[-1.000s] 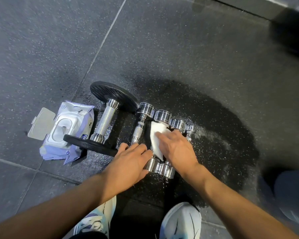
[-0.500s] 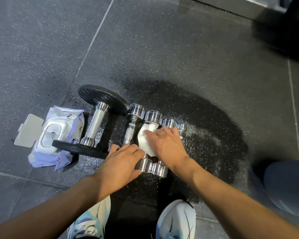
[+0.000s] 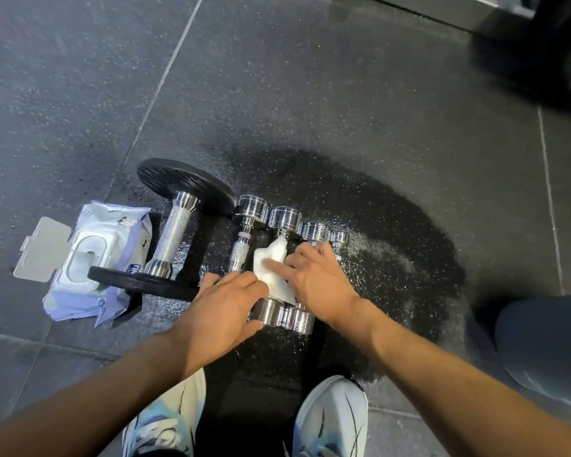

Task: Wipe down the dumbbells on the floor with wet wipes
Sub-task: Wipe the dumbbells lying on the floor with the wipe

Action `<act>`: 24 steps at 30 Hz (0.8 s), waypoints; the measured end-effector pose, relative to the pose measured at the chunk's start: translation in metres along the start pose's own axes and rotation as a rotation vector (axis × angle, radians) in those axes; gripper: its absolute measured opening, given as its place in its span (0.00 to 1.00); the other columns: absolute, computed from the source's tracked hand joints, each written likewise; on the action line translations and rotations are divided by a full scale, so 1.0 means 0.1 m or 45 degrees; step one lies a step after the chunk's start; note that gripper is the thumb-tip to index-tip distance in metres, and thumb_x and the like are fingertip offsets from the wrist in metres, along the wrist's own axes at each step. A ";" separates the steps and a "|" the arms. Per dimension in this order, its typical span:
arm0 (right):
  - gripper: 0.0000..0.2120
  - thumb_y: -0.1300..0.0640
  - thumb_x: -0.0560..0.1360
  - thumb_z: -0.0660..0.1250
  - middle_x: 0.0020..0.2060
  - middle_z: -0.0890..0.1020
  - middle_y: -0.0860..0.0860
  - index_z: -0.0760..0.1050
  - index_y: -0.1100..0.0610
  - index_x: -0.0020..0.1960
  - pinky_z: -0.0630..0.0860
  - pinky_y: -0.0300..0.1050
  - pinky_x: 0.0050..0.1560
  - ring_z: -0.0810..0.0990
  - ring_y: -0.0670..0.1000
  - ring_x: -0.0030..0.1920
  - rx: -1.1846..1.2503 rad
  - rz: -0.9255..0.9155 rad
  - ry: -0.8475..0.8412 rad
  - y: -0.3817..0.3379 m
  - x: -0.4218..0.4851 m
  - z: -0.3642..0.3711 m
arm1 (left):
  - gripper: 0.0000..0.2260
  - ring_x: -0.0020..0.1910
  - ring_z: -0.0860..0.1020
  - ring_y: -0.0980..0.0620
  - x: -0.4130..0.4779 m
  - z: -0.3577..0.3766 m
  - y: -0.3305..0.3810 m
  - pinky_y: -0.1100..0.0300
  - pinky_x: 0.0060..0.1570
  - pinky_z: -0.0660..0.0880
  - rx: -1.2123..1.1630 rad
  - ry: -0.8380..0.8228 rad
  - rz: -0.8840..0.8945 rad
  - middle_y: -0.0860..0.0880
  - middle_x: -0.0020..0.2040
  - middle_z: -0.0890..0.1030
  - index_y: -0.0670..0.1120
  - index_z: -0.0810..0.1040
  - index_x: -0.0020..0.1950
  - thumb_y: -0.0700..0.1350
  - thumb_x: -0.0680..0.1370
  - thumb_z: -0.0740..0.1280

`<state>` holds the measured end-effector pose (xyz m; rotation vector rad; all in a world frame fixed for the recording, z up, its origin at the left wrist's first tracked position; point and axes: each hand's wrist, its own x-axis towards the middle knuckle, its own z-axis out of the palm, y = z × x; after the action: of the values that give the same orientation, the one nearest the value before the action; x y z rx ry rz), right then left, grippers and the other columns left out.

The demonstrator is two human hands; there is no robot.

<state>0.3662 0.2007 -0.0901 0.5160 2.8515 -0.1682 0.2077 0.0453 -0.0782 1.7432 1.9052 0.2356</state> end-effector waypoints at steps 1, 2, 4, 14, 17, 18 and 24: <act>0.27 0.55 0.81 0.62 0.50 0.81 0.47 0.62 0.45 0.79 0.58 0.51 0.52 0.70 0.53 0.53 -0.003 0.029 0.012 0.04 0.06 -0.03 | 0.20 0.58 0.72 0.57 0.00 0.00 -0.01 0.56 0.53 0.63 0.000 -0.001 -0.004 0.61 0.55 0.73 0.58 0.74 0.61 0.55 0.73 0.75; 0.26 0.58 0.81 0.62 0.48 0.81 0.47 0.64 0.46 0.78 0.58 0.50 0.51 0.69 0.52 0.51 0.001 0.069 0.033 0.07 0.10 -0.06 | 0.20 0.58 0.72 0.57 0.00 0.01 -0.01 0.56 0.54 0.63 0.000 -0.002 -0.009 0.61 0.56 0.73 0.58 0.74 0.62 0.55 0.73 0.75; 0.26 0.61 0.78 0.65 0.41 0.80 0.46 0.70 0.47 0.74 0.54 0.48 0.47 0.65 0.51 0.44 0.034 0.154 0.105 0.07 0.13 -0.06 | 0.20 0.59 0.72 0.57 -0.01 0.00 -0.01 0.56 0.56 0.63 -0.012 -0.008 -0.019 0.61 0.57 0.73 0.58 0.74 0.63 0.55 0.73 0.74; 0.32 0.59 0.78 0.68 0.80 0.62 0.54 0.62 0.51 0.80 0.53 0.58 0.80 0.51 0.56 0.82 0.059 -0.431 0.059 0.09 0.00 0.15 | 0.22 0.62 0.70 0.56 -0.01 -0.01 0.02 0.52 0.63 0.66 -0.015 0.008 0.000 0.60 0.64 0.72 0.58 0.72 0.67 0.56 0.75 0.72; 0.29 0.60 0.81 0.59 0.81 0.60 0.54 0.61 0.51 0.81 0.48 0.59 0.81 0.47 0.56 0.82 -0.036 -0.478 -0.087 0.22 0.21 0.13 | 0.21 0.61 0.71 0.55 -0.01 -0.01 0.02 0.52 0.61 0.66 0.002 0.011 -0.007 0.59 0.61 0.74 0.57 0.73 0.66 0.55 0.75 0.73; 0.27 0.61 0.81 0.55 0.80 0.62 0.54 0.62 0.53 0.80 0.48 0.57 0.82 0.50 0.55 0.82 -0.001 -0.473 -0.088 0.28 0.28 0.09 | 0.21 0.61 0.72 0.55 0.00 -0.02 0.02 0.52 0.61 0.66 0.005 0.008 -0.007 0.58 0.60 0.74 0.56 0.74 0.66 0.55 0.75 0.73; 0.15 0.61 0.81 0.63 0.65 0.80 0.56 0.79 0.60 0.65 0.57 0.51 0.79 0.75 0.58 0.70 0.197 -0.541 -0.022 0.02 0.13 0.12 | 0.22 0.60 0.72 0.55 -0.01 -0.02 0.02 0.53 0.60 0.66 0.013 0.016 0.001 0.58 0.59 0.75 0.56 0.73 0.66 0.54 0.74 0.74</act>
<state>0.3572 0.2048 -0.1048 -0.0738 2.9059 -0.4654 0.2086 0.0454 -0.0752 1.7529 1.9178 0.2383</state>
